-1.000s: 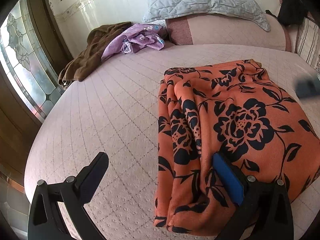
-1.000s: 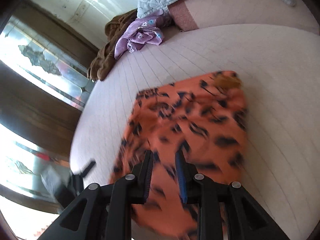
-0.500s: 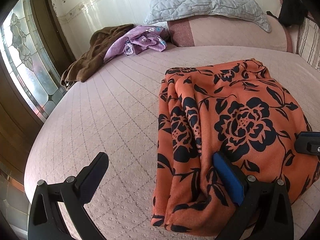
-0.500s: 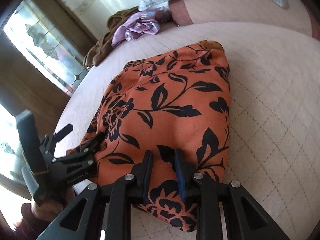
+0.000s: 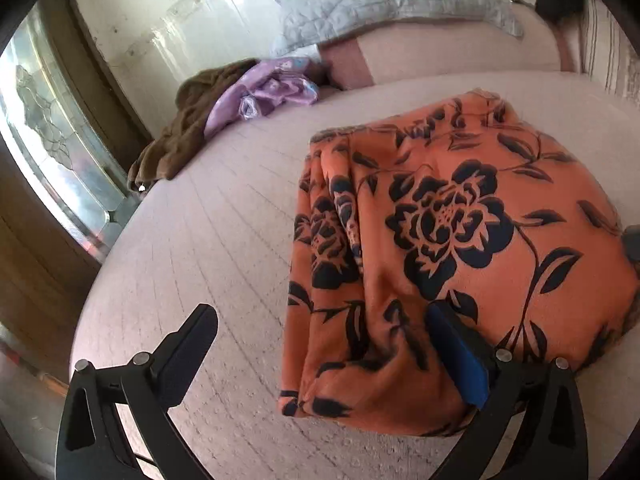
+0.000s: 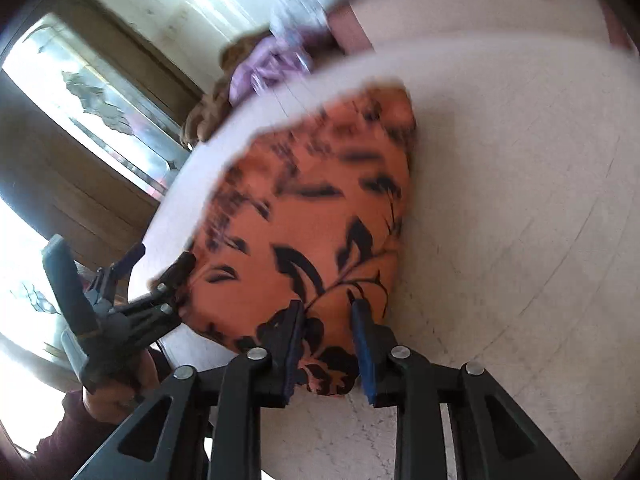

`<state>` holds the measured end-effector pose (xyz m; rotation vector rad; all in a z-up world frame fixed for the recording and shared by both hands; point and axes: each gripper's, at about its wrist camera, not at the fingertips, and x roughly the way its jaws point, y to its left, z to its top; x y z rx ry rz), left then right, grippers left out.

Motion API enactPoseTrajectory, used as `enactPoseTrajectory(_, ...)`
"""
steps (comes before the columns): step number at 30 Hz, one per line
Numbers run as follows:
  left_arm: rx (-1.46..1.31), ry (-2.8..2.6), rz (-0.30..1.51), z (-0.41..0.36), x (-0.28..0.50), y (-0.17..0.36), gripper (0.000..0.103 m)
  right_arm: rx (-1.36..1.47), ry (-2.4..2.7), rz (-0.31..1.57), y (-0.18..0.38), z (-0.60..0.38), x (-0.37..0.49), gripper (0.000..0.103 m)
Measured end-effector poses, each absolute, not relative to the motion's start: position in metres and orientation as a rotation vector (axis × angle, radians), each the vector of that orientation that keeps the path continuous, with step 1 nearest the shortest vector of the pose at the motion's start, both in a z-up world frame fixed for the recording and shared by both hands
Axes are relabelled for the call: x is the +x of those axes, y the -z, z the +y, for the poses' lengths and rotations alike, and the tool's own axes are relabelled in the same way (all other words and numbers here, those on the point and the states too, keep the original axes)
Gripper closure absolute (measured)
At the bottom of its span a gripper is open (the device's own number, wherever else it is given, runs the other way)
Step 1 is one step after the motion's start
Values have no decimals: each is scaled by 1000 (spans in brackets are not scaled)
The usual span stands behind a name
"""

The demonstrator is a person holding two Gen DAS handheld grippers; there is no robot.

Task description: Fold small clothes

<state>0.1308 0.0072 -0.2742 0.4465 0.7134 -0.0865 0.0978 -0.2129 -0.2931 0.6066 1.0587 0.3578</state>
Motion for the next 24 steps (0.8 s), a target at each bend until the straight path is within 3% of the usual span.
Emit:
enactPoseTrajectory(5, 424, 75, 797, 5, 137, 254, 0, 658, -386, 1064, 289, -226, 104, 73)
enactPoseTrajectory(10, 403, 74, 753, -15, 137, 218, 0, 678, -374, 981, 272, -240, 99, 73)
enactPoseTrajectory(13, 460, 70, 811, -37, 155, 233, 0, 697, -377, 979, 270, -241, 98, 73)
enactPoseTrajectory(15, 524, 63, 951, -51, 172, 266, 0, 707, -411, 1075, 287, -230, 105, 72)
enactPoseTrajectory(19, 460, 27, 953, -51, 171, 258, 0, 669, -399, 1112, 293, -224, 107, 69)
enactPoseTrajectory(22, 441, 60, 898, -48, 153, 235, 0, 739, -409, 1056, 281, -241, 103, 70)
enactPoseTrajectory(24, 437, 71, 837, -48, 142, 219, 0, 740, -369, 995, 270, -253, 98, 64)
